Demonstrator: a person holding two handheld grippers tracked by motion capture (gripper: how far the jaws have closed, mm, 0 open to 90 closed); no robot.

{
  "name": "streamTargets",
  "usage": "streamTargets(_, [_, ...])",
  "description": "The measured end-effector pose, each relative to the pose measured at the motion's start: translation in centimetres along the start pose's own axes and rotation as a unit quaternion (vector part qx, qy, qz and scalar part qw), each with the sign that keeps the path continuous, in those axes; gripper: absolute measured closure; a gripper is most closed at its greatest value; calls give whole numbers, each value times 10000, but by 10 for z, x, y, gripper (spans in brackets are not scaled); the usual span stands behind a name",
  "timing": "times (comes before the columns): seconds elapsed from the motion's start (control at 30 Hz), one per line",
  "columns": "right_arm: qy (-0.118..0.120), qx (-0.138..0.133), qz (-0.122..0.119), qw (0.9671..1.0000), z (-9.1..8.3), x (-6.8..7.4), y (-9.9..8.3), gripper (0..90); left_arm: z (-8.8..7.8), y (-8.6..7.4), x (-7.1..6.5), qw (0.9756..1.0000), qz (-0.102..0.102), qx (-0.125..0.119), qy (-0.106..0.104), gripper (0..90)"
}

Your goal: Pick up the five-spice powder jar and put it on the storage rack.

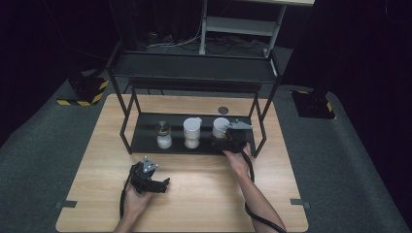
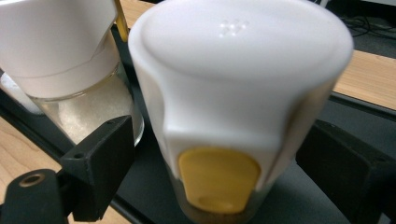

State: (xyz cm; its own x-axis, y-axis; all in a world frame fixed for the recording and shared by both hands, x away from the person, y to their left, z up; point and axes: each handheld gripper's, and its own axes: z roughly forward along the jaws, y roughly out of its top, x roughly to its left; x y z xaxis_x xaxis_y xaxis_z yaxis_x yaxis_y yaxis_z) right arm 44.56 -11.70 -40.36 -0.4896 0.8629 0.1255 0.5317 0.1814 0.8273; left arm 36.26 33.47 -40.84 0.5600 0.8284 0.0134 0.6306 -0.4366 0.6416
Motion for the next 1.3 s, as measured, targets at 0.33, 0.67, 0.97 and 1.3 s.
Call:
streamTargets(0.33, [-39, 17, -50, 10000, -6, 1, -6, 111, 0, 0, 0, 10000, 3, 1, 5, 12])
streamTargets(0.67, [18, 18, -106, 9999, -13, -1, -12, 109, 0, 0, 0, 10000, 3, 1, 3, 12])
streamTargets(0.97, [30, 31, -162, 9999, -24, 0, -18, 109, 0, 0, 0, 10000, 2, 1, 3, 11])
streamTargets(1.3, [43, 37, -64, 10000, -37, -4, -31, 109, 0, 0, 0, 10000, 3, 0, 3, 11])
